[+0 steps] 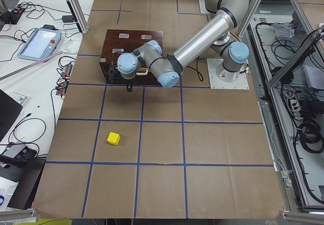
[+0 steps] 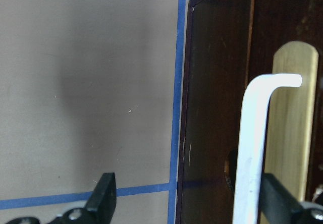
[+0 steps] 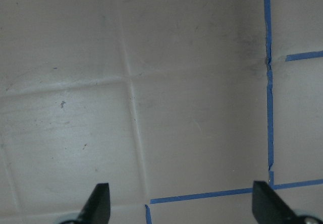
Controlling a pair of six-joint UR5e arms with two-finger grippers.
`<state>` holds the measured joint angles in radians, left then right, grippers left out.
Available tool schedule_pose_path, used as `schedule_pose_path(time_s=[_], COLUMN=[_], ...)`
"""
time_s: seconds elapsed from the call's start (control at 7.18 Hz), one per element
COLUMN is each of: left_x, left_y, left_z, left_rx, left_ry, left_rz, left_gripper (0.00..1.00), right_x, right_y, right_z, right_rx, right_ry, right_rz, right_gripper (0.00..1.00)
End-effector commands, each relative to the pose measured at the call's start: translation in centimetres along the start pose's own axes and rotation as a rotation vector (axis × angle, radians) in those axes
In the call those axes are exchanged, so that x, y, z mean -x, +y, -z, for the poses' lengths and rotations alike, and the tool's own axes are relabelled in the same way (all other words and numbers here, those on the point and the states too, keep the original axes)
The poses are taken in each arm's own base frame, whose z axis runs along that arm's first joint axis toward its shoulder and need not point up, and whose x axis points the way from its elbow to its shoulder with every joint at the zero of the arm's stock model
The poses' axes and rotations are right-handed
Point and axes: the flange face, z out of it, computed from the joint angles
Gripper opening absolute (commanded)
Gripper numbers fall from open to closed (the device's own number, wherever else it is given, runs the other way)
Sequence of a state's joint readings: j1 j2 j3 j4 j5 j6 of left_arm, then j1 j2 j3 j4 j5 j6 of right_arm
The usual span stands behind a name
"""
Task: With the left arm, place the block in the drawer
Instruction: 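Close the left gripper on the white drawer handle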
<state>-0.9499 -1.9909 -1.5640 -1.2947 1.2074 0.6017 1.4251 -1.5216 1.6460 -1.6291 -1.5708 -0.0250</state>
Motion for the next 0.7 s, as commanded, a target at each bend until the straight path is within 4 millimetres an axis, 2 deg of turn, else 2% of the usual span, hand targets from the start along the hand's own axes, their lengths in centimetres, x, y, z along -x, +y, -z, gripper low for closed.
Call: schedule_pose_path(time_s=[0.0, 0.28, 0.56], left_x=[0.3, 2.2, 2.8], left_y=[0.0, 0.9, 1.3], left_z=[-0.2, 0.1, 0.5], left_rx=[0.007, 0.051, 0.075], left_ry=[-0.004, -0.062, -0.101], left_rz=[-0.064, -0.046, -0.041], left_gripper=[0.99, 0.99, 0.99], right_x=[0.0, 0.0, 0.0], right_y=[0.0, 0.0, 0.0], right_z=[-0.1, 0.0, 0.0], right_rx=[0.001, 0.0, 0.0], right_ry=[0.0, 0.0, 0.0], right_rz=[0.001, 0.0, 0.0], right_gripper=[1.0, 1.0, 1.0])
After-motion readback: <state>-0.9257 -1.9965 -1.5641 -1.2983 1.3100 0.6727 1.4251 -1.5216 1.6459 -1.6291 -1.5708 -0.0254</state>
